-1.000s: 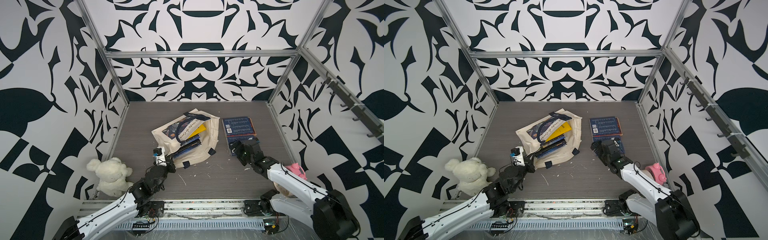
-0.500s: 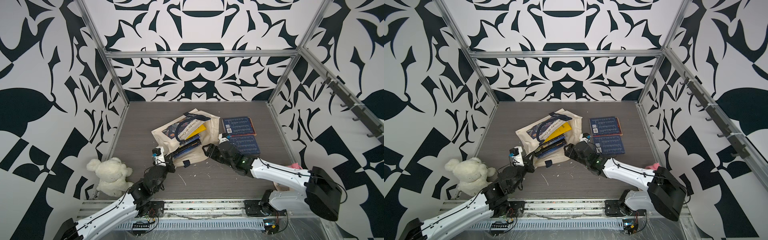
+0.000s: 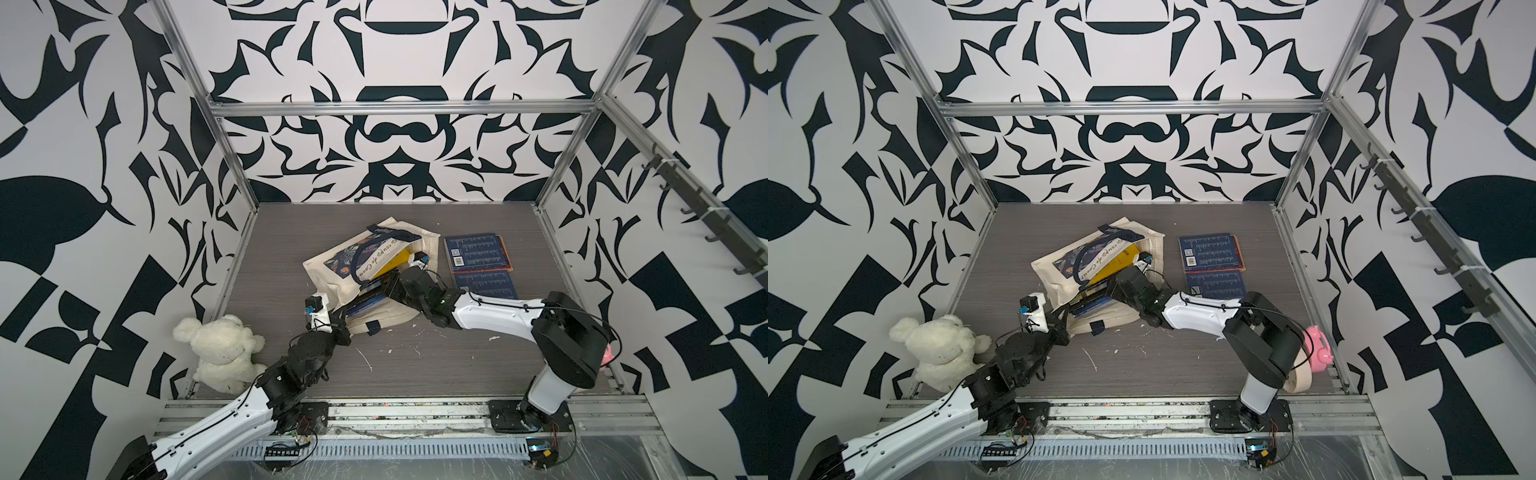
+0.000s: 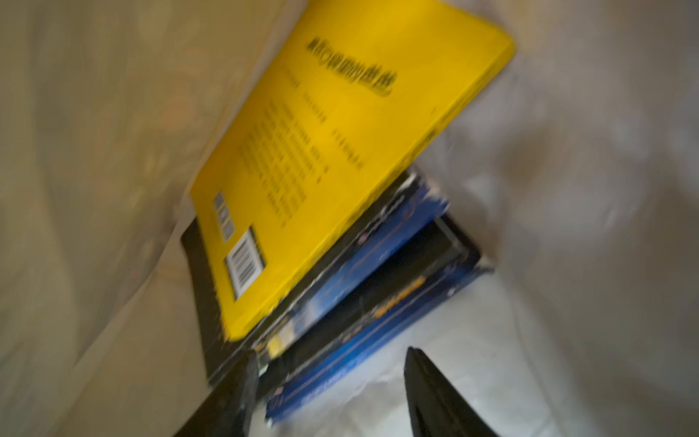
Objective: Take out the books from the canvas bag
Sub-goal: Pick up the book from the canvas bag.
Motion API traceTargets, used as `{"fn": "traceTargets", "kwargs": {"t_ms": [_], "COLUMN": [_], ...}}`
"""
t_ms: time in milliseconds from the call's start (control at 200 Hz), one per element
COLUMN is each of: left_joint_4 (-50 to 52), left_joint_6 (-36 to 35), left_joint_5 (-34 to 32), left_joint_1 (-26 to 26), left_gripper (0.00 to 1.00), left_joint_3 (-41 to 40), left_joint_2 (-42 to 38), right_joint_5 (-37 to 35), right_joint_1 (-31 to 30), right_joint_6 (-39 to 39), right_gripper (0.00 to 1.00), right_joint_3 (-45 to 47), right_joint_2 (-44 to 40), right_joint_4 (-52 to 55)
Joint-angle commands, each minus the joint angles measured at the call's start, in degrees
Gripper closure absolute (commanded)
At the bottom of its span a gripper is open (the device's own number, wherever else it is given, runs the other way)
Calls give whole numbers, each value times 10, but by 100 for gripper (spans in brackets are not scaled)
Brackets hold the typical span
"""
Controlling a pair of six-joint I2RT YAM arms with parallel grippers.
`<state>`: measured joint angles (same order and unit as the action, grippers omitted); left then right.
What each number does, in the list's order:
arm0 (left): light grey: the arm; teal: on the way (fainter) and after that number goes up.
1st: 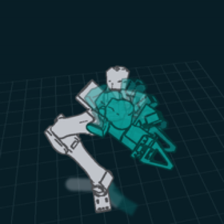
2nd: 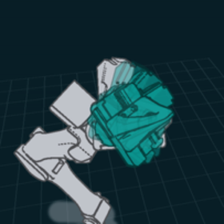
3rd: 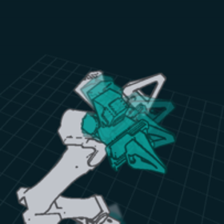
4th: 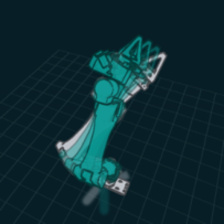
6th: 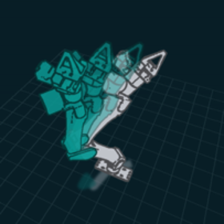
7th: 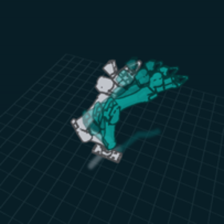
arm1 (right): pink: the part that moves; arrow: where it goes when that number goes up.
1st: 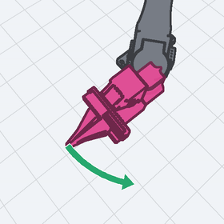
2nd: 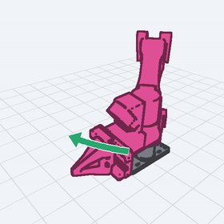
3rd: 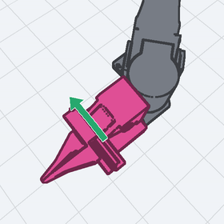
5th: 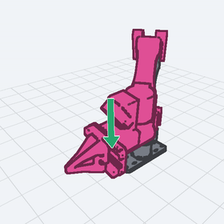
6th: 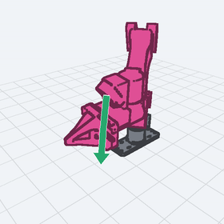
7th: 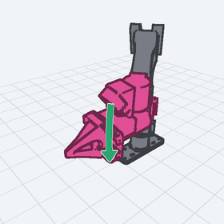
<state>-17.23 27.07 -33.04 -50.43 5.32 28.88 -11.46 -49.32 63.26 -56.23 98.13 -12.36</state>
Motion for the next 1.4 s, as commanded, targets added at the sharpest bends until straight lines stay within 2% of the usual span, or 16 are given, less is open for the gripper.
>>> {"fn": "traceTargets", "kwargs": {"t_ms": [0,135,290,535,645,945,1395], "left_joint_4": [-34,-35,-35,-38,-39,-40,-43], "left_joint_6": [-4,-4,-4,-3,-3,-4,-4], "left_joint_5": [15,19,19,24,26,27,25], "left_joint_1": [-2,-1,-1,-1,-1,-2,-1], "left_gripper": [100,100,100,100,100,100,100], "left_joint_3": [5,7,8,8,9,8,8], "left_joint_2": [-10,-4,-3,0,2,3,8], "right_joint_5": [-26,-30,-71,-81,-79,-56,-44], "right_joint_1": [25,45,50,56,56,53,31], "right_joint_6": [8,3,-20,-28,-39,-56,-88], "right_gripper": [37,38,38,39,44,53,55], "right_joint_3": [-20,-40,-62,-65,-65,-76,-99], "right_joint_2": [16,41,66,110,123,111,102], "right_joint_4": [-39,-54,-64,-162,-205,-262,-274]}}
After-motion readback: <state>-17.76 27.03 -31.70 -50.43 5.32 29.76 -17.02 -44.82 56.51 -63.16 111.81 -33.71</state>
